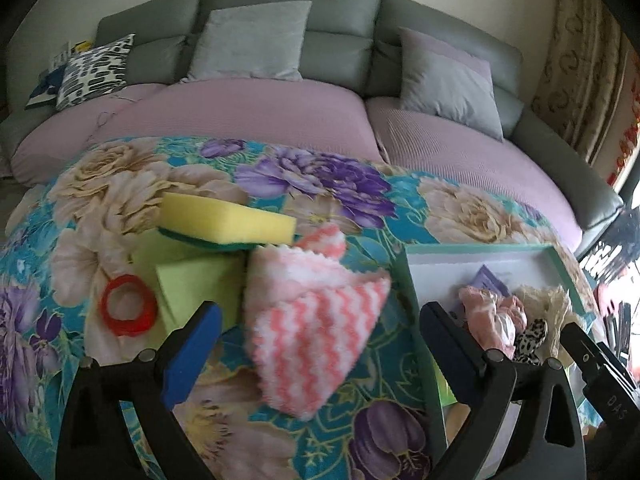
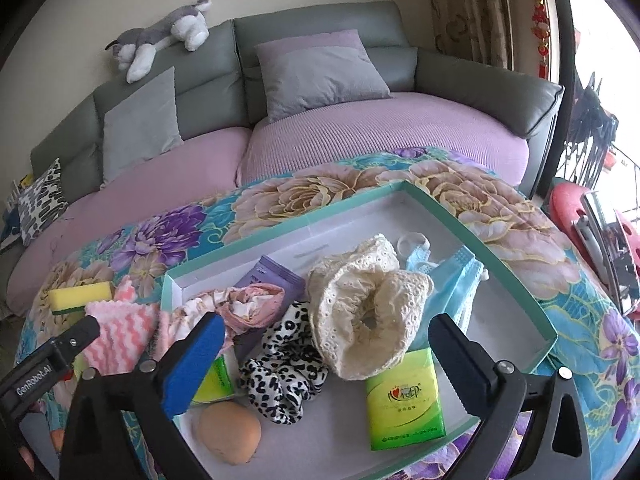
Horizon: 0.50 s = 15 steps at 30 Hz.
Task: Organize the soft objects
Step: 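Withdraw both open grippers from the tray toward the remaining pile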
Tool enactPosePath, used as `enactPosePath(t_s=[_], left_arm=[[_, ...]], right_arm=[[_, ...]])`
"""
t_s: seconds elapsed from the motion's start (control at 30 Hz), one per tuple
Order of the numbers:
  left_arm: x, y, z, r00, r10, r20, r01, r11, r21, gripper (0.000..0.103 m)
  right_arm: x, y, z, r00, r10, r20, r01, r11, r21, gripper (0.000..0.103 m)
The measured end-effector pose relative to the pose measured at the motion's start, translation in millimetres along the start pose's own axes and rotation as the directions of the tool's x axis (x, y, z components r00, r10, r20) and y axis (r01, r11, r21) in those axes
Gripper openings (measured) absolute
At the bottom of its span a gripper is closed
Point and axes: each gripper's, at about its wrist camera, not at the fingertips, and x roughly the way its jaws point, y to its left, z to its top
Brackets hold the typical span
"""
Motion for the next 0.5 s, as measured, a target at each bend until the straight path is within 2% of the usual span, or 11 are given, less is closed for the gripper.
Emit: enactPosePath(t_s=[0.23, 0.4, 0.5], left_arm=[[-19, 19, 5, 0.999, 0.004, 0.05, -0.002, 0.999, -0.037, 0.099], [-32, 37, 8, 0.994, 0.062, 0.092, -0.059, 0.998, -0.034, 0.099], [-40, 52, 12, 0.988, 0.088, 0.123, -0.083, 0.995, -0.053, 0.099]], right_arm=[[-19, 16, 5, 0.997, 0.047, 0.062, -0.045, 0.999, -0.02, 0.103], [-33, 40, 6, 0.99, 0.084, 0.111, -0.077, 0.995, -0.063, 0.103], [-33, 52, 4, 0.987, 0.117, 0.11, -0.11, 0.992, -0.067, 0.103]])
